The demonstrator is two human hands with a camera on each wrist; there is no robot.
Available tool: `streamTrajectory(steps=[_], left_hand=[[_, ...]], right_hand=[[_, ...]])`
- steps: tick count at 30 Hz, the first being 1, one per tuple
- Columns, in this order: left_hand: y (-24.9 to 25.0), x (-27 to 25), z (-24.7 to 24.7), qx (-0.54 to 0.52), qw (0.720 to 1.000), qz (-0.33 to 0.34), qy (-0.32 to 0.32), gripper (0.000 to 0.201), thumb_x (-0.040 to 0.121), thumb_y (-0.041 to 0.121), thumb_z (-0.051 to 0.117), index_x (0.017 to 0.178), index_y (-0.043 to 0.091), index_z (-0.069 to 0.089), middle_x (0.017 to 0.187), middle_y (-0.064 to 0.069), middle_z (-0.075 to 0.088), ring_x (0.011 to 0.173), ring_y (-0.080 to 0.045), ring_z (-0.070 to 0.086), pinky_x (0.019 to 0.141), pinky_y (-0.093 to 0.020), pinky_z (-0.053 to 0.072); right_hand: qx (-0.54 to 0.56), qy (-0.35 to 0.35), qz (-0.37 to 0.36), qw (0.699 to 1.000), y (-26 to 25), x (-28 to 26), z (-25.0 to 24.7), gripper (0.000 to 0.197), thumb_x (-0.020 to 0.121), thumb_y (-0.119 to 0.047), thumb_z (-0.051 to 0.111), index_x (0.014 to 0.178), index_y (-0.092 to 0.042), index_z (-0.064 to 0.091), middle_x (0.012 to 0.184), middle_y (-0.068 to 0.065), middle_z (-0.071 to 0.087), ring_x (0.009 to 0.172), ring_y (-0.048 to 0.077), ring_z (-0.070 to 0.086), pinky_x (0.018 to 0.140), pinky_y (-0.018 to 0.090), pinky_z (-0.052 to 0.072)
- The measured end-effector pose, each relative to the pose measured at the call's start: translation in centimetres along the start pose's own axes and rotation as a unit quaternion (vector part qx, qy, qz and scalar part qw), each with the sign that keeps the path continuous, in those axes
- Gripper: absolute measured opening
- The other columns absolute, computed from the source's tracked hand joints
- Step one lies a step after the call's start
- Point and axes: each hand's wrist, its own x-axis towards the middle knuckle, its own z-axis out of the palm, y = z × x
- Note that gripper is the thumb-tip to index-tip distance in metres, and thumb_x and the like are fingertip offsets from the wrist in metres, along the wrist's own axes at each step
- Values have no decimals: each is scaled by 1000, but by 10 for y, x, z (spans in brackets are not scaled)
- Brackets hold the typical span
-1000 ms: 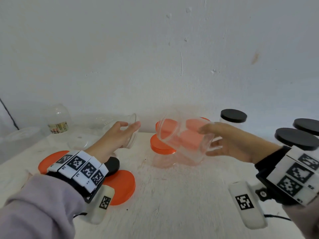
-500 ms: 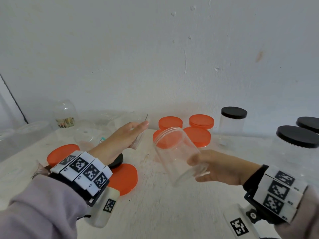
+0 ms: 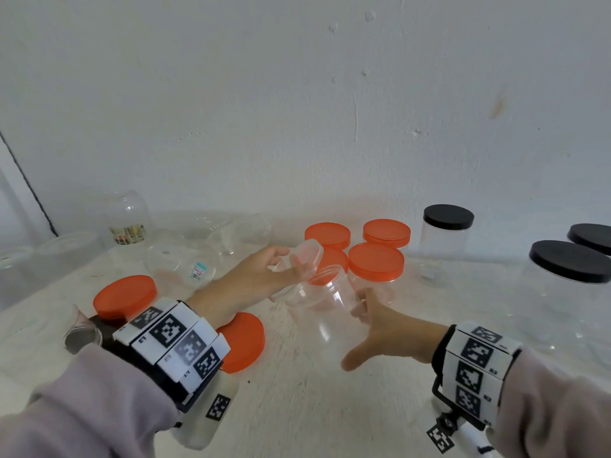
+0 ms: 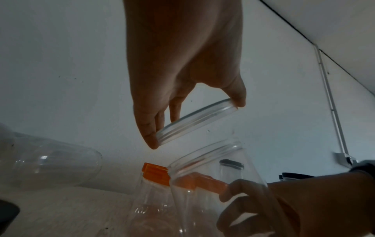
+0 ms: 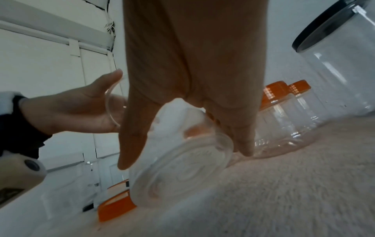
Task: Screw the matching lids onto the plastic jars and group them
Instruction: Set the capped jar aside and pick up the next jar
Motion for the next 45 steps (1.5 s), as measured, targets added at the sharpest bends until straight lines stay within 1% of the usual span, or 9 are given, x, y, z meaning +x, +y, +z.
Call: streamTrajectory(steps=[5,10,13,17,20,26,35,42,45], left_hand=[[5,-5,13,43,998,48,-25,89,54,77,63,131,42,37,104,43,34,94,19,39,70,-8,33],[8,-4,23,76,993,79,-43,88,60,72,61,135,33,39,120,37,38,103,23,39,83,-4,33],[13,-4,28,108,988,98,-48,77,59,71,63,124,39,38,104,41,39,84,40,35,67,10,30],[11,2,37,183,976,100,-57,116,54,78,65,148,25,23,148,17,31,127,8,32,95,-12,25],[7,6,44,200,973,93,-63,114,59,72,72,149,26,18,153,12,24,135,-5,28,97,-20,25],[1,8,50,197,974,94,-68,116,58,71,73,149,32,14,155,12,20,138,-7,25,99,-22,25],[-13,-4,46,69,992,39,-101,136,57,53,83,150,32,-15,158,12,3,144,-8,10,116,-31,18],[-37,-8,45,-37,992,1,-121,102,65,30,87,143,34,21,138,17,42,129,-5,41,108,-25,34],[-41,-5,49,-55,990,7,-130,83,67,31,86,126,51,30,130,26,44,120,7,44,91,-10,42]], right_hand=[[-27,7,3,1000,8,0,2,119,60,-31,91,142,-25,6,145,-2,32,132,19,35,108,34,35],[33,-2,-35,999,11,-5,2,105,64,-26,90,131,-39,10,131,-22,34,126,10,32,94,12,36],[77,19,-63,995,7,-6,-2,104,63,-26,90,139,-35,19,135,-20,36,132,11,32,106,28,33],[84,27,-96,992,5,-6,0,101,65,-25,89,138,-41,21,137,-23,38,130,10,36,106,26,34],[77,32,-107,991,5,-6,2,101,66,-26,89,136,-44,19,133,-30,35,126,5,37,99,15,32],[72,30,-105,991,6,-4,0,97,66,-27,89,134,-42,21,129,-28,37,111,-9,40,79,3,37],[44,0,-86,995,-4,-12,-12,113,62,-31,90,140,-44,9,136,-23,35,129,7,35,104,26,34],[-185,-10,-125,975,-54,-14,-29,110,68,-45,83,150,-37,10,149,-21,15,132,3,23,99,20,24],[-300,-59,-111,946,-76,-6,-29,102,73,-43,80,151,-34,15,149,-15,20,137,10,23,111,32,28]])
